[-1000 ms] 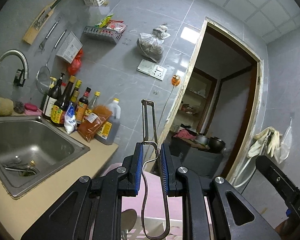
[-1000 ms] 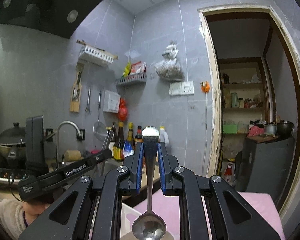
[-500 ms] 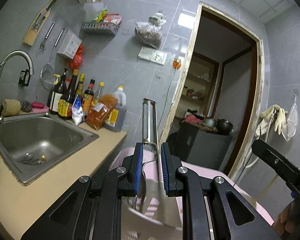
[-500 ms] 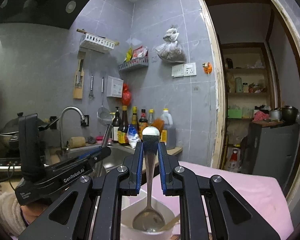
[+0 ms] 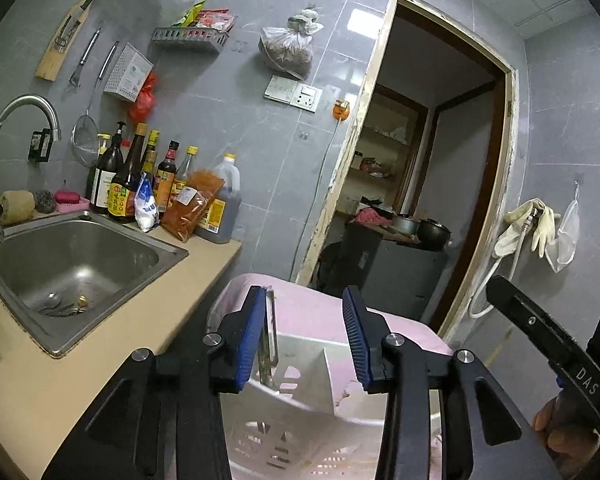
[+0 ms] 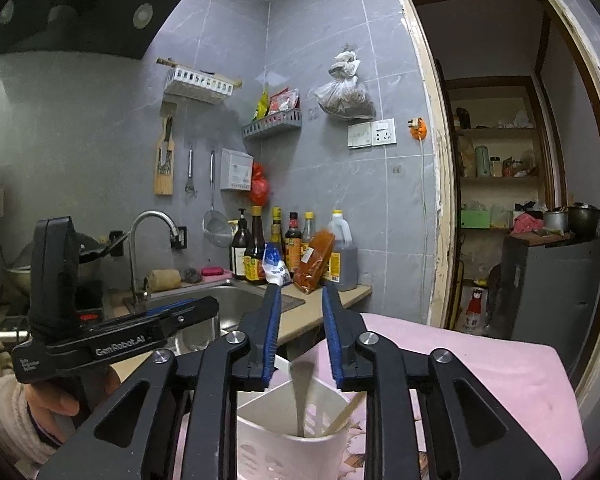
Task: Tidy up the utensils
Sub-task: 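Open the left gripper to drop the tongs into the basket while the right gripper releases the spoon, then withdraw both grippers from the basket toward the fork and chopsticks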
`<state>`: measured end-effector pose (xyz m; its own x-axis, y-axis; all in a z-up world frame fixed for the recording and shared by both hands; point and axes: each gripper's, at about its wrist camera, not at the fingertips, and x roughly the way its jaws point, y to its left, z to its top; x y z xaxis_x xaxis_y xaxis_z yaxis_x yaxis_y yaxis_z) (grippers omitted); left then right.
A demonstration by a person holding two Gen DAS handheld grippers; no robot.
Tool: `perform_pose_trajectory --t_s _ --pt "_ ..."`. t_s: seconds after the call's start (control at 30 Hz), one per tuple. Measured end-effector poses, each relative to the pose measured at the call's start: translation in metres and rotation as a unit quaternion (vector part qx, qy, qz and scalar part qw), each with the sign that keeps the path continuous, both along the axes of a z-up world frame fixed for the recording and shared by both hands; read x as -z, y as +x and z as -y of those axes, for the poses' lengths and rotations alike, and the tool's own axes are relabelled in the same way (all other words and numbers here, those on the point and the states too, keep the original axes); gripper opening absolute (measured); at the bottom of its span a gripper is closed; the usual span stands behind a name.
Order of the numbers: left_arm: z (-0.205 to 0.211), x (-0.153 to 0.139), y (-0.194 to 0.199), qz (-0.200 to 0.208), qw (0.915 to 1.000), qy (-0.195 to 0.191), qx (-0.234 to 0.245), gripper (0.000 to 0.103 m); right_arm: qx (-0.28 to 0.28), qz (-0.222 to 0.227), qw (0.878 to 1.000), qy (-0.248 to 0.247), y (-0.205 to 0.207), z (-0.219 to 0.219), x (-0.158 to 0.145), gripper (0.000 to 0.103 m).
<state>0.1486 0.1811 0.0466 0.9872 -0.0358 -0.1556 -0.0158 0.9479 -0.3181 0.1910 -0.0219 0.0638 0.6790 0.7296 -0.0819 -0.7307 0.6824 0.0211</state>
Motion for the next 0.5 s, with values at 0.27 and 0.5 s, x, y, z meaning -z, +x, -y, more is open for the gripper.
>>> perform_pose_trajectory --t_s 0.27,0.5 --pt "0.017 -0.017 -0.012 -0.011 0.9993 0.030 -0.020 0.062 0.024 0.005 0.998 0.049 -0.012 0.035 -0.019 0.055" --pt "0.056 -0.025 -0.029 0.000 0.9964 0.081 -0.025 0.089 0.078 0.011 0.996 0.043 -0.027 0.081 -0.028 0.089"
